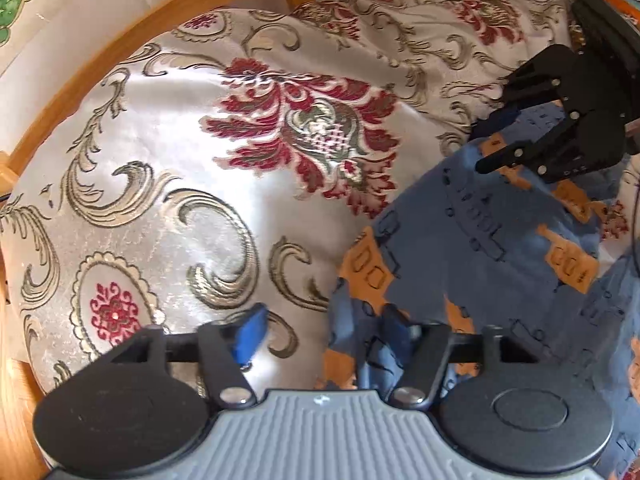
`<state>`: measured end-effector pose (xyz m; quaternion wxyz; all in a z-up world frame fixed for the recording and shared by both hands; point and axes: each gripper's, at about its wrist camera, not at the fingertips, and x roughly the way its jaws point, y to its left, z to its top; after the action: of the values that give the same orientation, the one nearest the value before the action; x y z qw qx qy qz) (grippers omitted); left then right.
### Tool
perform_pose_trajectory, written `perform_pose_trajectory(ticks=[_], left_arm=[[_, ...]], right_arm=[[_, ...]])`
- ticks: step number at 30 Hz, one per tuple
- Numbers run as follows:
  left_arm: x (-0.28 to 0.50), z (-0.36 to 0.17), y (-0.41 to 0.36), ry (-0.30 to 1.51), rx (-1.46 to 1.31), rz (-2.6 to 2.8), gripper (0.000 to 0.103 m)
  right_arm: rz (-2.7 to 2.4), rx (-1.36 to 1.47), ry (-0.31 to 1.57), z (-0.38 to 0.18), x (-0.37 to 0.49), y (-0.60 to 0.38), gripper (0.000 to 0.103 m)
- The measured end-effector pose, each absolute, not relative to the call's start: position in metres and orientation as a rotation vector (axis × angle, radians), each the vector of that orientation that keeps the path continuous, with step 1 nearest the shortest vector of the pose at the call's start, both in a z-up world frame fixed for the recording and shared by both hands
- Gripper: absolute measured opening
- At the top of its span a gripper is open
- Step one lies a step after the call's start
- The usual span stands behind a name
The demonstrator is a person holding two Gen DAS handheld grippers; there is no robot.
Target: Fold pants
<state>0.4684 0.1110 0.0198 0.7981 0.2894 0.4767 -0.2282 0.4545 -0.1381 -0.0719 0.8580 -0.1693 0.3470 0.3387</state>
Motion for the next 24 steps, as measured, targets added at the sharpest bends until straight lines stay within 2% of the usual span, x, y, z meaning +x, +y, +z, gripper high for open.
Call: perform_pose_trajectory(ticks=[1,2,3,4,7,16,24], left_arm=[[0.470,0.020,0.111,1.023,0.619,-0.487,0.056],[0.471,0.020,0.110,1.023,0.618,-0.487,0.047],[0.471,0.020,0.110,1.024,0.615,-0.490,0.030],[0.473,0.020,0.109,1.032,0.607,-0.494,0.022],[0.469,0.021,0.106,1.017,0.608,-0.506,0.006],[0.431,0.040,0.104,0.846,0.620,-0.467,0.002],[0.356,0.059,0.103,0.706,0.666,-0.519,0.002]], right_arm=[[0.707,-0.362,0.729,-0.072,0.455,-0.138,0.027],[0.701,-0.377,0.729,-0.073,0.455,-0.138,0.022],[0.697,-0.394,0.731,-0.074,0.455,-0.137,0.017],[0.692,-0.408,0.734,-0.074,0.455,-0.136,0.006],[0.697,-0.394,0.734,-0.073,0.452,-0.139,0.000],[0.651,-0.392,0.603,-0.046,0.407,-0.151,0.000],[0.626,-0.446,0.482,-0.019,0.311,-0.161,0.000]])
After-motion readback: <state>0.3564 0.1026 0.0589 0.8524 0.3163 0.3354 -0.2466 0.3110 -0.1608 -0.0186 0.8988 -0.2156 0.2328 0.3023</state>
